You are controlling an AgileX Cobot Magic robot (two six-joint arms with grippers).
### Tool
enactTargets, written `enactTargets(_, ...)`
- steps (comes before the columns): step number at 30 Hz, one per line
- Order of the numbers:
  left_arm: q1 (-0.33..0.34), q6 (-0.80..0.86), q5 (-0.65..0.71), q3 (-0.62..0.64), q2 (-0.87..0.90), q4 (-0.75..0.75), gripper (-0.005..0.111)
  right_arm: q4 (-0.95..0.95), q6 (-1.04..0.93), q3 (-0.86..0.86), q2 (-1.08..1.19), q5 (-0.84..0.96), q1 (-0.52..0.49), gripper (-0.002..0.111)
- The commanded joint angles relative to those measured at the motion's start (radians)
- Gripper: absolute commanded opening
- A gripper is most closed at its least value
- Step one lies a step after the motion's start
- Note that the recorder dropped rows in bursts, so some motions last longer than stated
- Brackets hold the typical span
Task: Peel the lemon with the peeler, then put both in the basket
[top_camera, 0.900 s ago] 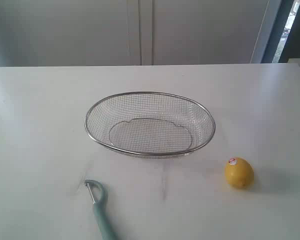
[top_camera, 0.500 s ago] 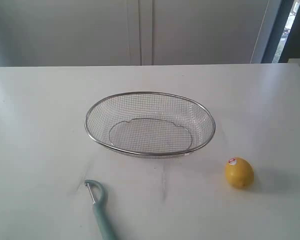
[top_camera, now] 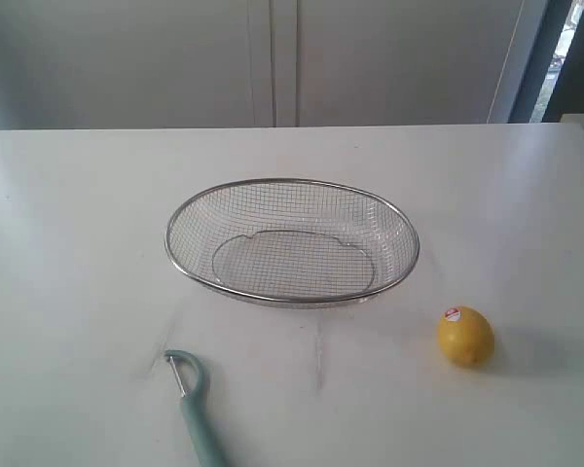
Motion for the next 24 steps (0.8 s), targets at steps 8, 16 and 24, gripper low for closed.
enactTargets(8, 0.0, -0.003, 0.001, 0.009, -0.005, -0.003, 0.0, -0.003, -0.005, 0.005, -0.005, -0.065, -0.002, 0.0)
enactTargets(16, 0.0, -0.003, 0.001, 0.009, -0.005, -0.003, 0.0, -0.003, -0.005, 0.005, -0.005, -0.263, -0.002, 0.0)
enactTargets(24, 0.0, -0.003, 0.001, 0.009, -0.005, -0.003, 0.0, -0.003, -0.005, 0.005, -0.005, -0.422, -0.002, 0.0)
